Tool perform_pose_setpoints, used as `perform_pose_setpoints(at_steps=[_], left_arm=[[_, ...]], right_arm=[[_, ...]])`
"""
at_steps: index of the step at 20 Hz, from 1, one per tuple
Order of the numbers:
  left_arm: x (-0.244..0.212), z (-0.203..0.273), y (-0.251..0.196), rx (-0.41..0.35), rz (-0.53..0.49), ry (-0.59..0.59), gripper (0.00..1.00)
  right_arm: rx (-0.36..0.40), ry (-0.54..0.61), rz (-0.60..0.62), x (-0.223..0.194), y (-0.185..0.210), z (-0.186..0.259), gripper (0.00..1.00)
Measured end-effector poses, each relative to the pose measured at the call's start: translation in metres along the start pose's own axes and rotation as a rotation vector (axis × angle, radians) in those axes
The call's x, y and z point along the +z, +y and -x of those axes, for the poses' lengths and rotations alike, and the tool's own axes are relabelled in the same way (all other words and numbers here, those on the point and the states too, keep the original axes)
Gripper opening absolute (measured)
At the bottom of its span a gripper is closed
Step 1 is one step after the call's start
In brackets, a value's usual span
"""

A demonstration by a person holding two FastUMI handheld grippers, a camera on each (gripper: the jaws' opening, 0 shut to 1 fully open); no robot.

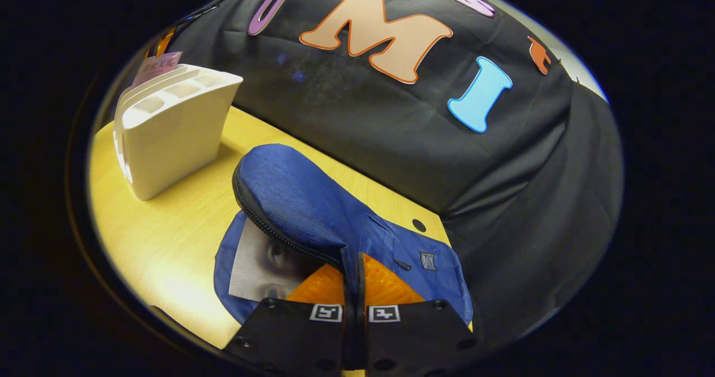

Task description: Open the schoolbag, grab two books from the bookshelf and put them into the schoolbag.

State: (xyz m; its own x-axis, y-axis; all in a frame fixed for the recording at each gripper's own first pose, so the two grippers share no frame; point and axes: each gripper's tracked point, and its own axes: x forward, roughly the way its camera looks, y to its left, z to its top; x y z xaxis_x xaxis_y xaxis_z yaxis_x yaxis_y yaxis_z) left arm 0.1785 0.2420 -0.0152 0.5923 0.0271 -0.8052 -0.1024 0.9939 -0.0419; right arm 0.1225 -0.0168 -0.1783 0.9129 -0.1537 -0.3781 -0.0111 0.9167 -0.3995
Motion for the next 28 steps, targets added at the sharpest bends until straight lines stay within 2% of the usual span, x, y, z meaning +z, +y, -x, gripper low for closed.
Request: perform_pose_setpoints(at_steps=[1,5,6,8,9,10,11,13,14,15,18,21,24,25,26,28], left_arm=[[-0.002,-0.007,-0.007,-0.015,0.003,0.021,0.93],[0.003,-0.025,-0.014,-0.003,-0.05,0.053,0.8],[0.004,-0.025,-0.017,0.002,-0.069,0.059,0.77],[0.004,-0.031,-0.024,0.0,-0.095,0.075,0.7],[0.002,-0.033,-0.03,-0.009,-0.096,0.087,0.68],[-0.002,-0.036,-0.034,-0.02,-0.089,0.104,0.61],[-0.006,-0.038,-0.038,-0.026,-0.081,0.126,0.53],[-0.014,-0.048,-0.038,-0.021,-0.075,0.171,0.57],[-0.016,-0.051,-0.038,-0.015,-0.079,0.185,0.53],[-0.017,-0.054,-0.038,-0.007,-0.083,0.197,0.43],[-0.019,-0.059,-0.039,0.024,-0.107,0.213,0.42],[-0.019,-0.061,-0.041,0.081,-0.144,0.201,0.4],[-0.028,-0.052,-0.042,0.103,-0.143,0.219,0.37],[-0.03,-0.048,-0.044,0.109,-0.138,0.225,0.36],[-0.032,-0.043,-0.043,0.115,-0.13,0.224,0.36],[-0.037,-0.03,-0.042,0.125,-0.118,0.233,0.36]], right_arm=[[-0.003,0.004,0.006,0.0,0.0,0.0,0.04],[-0.015,0.014,0.015,-0.001,0.0,0.002,0.01],[-0.017,0.017,0.011,-0.002,0.001,0.002,0.06],[-0.023,0.019,0.003,-0.002,0.0,0.003,0.01],[-0.025,0.02,0.001,-0.001,0.001,0.003,0.04],[-0.027,0.02,0.0,-0.001,0.0,0.003,0.01],[-0.028,0.021,0.001,-0.001,0.0,0.002,0.04],[-0.029,0.023,0.003,-0.002,0.001,0.003,0.01],[-0.029,0.023,0.006,-0.001,0.001,0.003,0.01],[-0.031,0.023,0.008,0.0,0.0,0.004,0.06],[-0.034,0.022,0.009,-0.003,-0.001,0.004,0.06],[-0.037,0.023,0.016,-0.002,0.002,0.004,0.01],[-0.03,0.021,0.023,-0.001,0.001,0.003,0.06],[-0.029,0.02,0.022,-0.002,0.001,0.003,0.01],[-0.027,0.02,0.021,-0.001,0.001,0.003,0.06],[-0.021,0.018,0.02,-0.002,0.001,0.004,0.04]])
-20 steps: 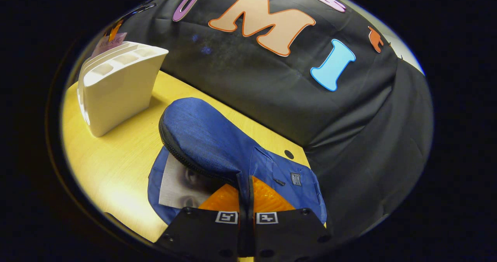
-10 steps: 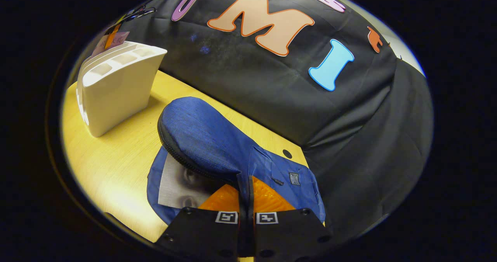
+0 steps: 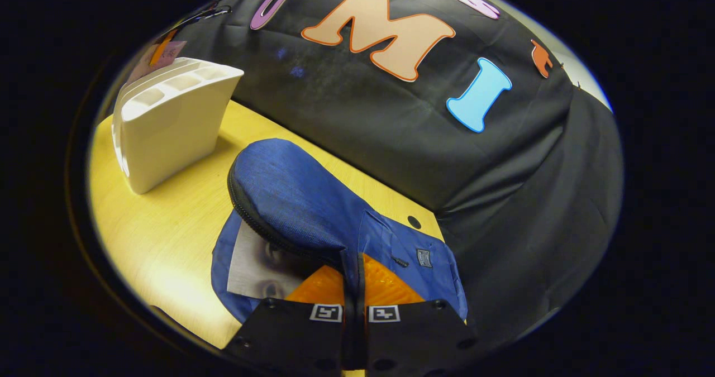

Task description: Open the schoolbag, grab two books from the bookshelf and put them into the schoolbag.

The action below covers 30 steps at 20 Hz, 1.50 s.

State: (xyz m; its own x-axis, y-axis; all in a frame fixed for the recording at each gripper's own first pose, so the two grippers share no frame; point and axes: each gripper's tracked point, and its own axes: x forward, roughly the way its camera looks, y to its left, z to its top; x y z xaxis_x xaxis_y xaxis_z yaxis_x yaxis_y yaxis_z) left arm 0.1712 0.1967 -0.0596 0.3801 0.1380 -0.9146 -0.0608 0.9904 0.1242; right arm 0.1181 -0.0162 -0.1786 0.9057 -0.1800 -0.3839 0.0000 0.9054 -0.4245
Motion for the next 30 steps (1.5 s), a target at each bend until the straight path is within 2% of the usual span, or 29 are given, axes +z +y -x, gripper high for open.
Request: perform_pose_setpoints(at_steps=[3,7,11,12,13,14,17,19,22,23,25,26,30], left_arm=[[-0.021,0.023,0.001,0.009,0.044,0.033,0.35],[-0.048,0.062,0.002,0.007,0.117,0.059,0.36],[-0.069,0.102,0.008,0.028,0.143,0.041,0.35],[-0.075,0.112,0.01,0.041,0.154,0.032,0.36],[-0.081,0.121,0.009,0.048,0.16,0.032,0.35],[-0.088,0.131,0.005,0.049,0.171,0.034,0.35],[-0.101,0.16,-0.01,0.024,0.196,0.014,0.35],[-0.106,0.172,-0.024,0.005,0.189,-0.007,0.35],[-0.108,0.185,-0.052,-0.044,0.17,-0.041,0.35],[-0.108,0.189,-0.065,-0.076,0.17,-0.061,0.35],[-0.106,0.195,-0.095,-0.149,0.174,-0.1,0.35],[-0.104,0.196,-0.107,-0.183,0.177,-0.119,0.35],[-0.106,0.193,-0.16,-0.309,0.166,-0.134,0.35]], right_arm=[[0.009,-0.006,0.005,0.0,0.001,0.0,0.06],[0.032,-0.008,-0.011,-0.001,0.0,0.0,0.03],[0.064,-0.019,-0.017,-0.002,0.001,0.0,0.06],[0.074,-0.023,-0.014,-0.001,0.002,0.0,0.0],[0.081,-0.027,-0.011,-0.002,0.002,0.0,0.06],[0.089,-0.031,-0.009,-0.002,0.002,0.001,0.06],[0.111,-0.047,-0.007,-0.002,-0.001,0.003,0.0],[0.121,-0.057,-0.009,-0.001,-0.003,0.004,0.0],[0.132,-0.068,-0.02,0.001,-0.006,0.005,0.0],[0.135,-0.071,-0.025,0.0,-0.007,0.007,0.06],[0.14,-0.076,-0.035,0.001,-0.011,0.008,0.03],[0.143,-0.081,-0.043,0.002,-0.013,0.009,0.06],[0.156,-0.086,-0.098,0.003,-0.02,0.012,0.06]])
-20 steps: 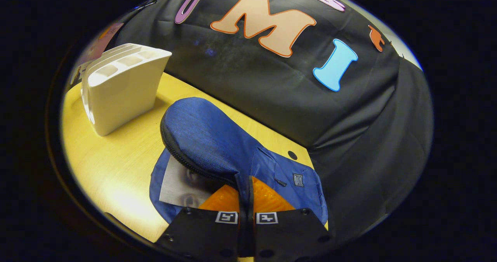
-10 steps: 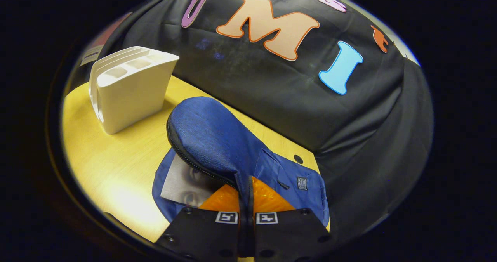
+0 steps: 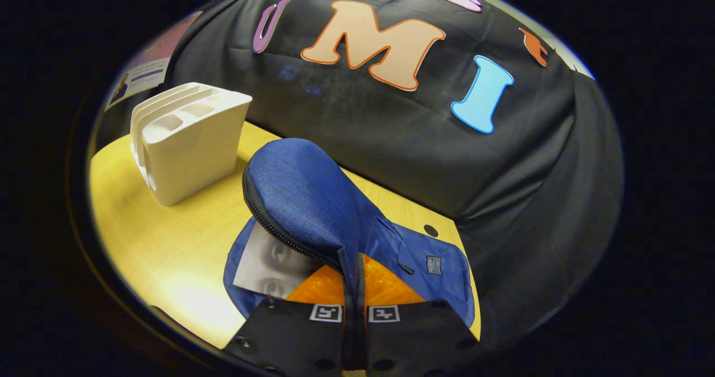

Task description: Open the schoolbag, grab two books from the bookshelf and put them into the schoolbag.

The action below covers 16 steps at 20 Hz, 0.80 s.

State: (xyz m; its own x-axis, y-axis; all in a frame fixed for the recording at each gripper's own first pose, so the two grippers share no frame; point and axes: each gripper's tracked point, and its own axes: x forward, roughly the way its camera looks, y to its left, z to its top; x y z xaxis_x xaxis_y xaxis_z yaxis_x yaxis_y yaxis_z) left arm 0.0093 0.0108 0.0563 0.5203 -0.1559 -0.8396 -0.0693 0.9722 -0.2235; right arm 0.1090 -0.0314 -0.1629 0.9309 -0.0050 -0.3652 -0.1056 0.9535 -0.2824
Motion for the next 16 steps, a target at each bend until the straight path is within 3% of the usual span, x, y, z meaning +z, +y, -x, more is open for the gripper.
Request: perform_pose_setpoints(at_steps=[9,11,16], left_arm=[[-0.023,-0.067,-0.097,-0.267,-0.041,-0.011,0.35],[-0.028,-0.101,-0.121,-0.338,-0.005,-0.037,0.35],[-0.048,-0.171,-0.163,-0.428,0.059,-0.044,0.35]], right_arm=[[0.014,-0.023,-0.004,0.004,-0.009,0.004,0.03],[0.012,-0.028,-0.034,0.007,-0.015,0.004,0.04],[0.008,-0.04,-0.069,0.009,-0.019,0.007,0.04]])
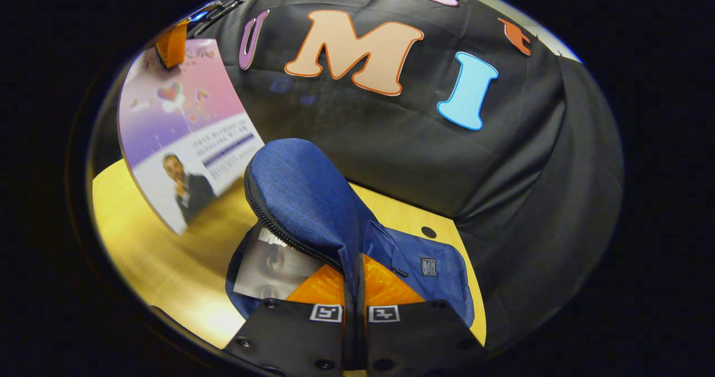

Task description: Open the schoolbag, grab two books from the bookshelf and put them into the schoolbag.

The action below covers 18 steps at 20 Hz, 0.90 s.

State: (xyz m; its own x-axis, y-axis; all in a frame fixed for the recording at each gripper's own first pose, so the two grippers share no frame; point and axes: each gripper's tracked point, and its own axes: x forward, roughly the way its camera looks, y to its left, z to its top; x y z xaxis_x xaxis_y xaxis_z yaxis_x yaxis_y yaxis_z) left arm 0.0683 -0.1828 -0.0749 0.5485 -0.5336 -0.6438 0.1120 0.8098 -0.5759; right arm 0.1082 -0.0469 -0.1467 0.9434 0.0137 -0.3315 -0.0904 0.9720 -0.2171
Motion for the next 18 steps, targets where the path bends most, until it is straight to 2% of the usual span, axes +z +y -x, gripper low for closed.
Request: perform_pose_setpoints(at_steps=[5,6,8,11,12,16,18], left_arm=[[-0.024,-0.069,0.003,-0.043,0.046,0.01,0.35],[-0.03,-0.08,0.006,-0.048,0.055,0.013,0.35],[-0.036,-0.1,0.005,-0.062,0.048,0.0,0.35],[-0.041,-0.133,-0.002,-0.097,0.049,-0.019,0.35],[-0.043,-0.143,-0.002,-0.103,0.061,-0.022,0.35],[-0.056,-0.179,-0.013,-0.188,0.101,-0.028,0.35],[-0.06,-0.19,-0.017,-0.222,0.11,-0.038,0.35]], right_arm=[[-0.002,-0.019,-0.022,0.001,-0.005,0.002,0.04],[-0.001,-0.023,-0.03,0.001,-0.005,0.003,0.06],[0.002,-0.036,-0.045,0.001,-0.005,0.005,0.03],[0.008,-0.055,-0.068,-0.001,-0.006,0.009,0.06],[0.01,-0.06,-0.074,-0.001,-0.006,0.01,0.03],[0.011,-0.09,-0.059,-0.001,-0.004,0.012,0.01],[0.012,-0.112,-0.042,0.004,-0.004,0.012,0.04]])
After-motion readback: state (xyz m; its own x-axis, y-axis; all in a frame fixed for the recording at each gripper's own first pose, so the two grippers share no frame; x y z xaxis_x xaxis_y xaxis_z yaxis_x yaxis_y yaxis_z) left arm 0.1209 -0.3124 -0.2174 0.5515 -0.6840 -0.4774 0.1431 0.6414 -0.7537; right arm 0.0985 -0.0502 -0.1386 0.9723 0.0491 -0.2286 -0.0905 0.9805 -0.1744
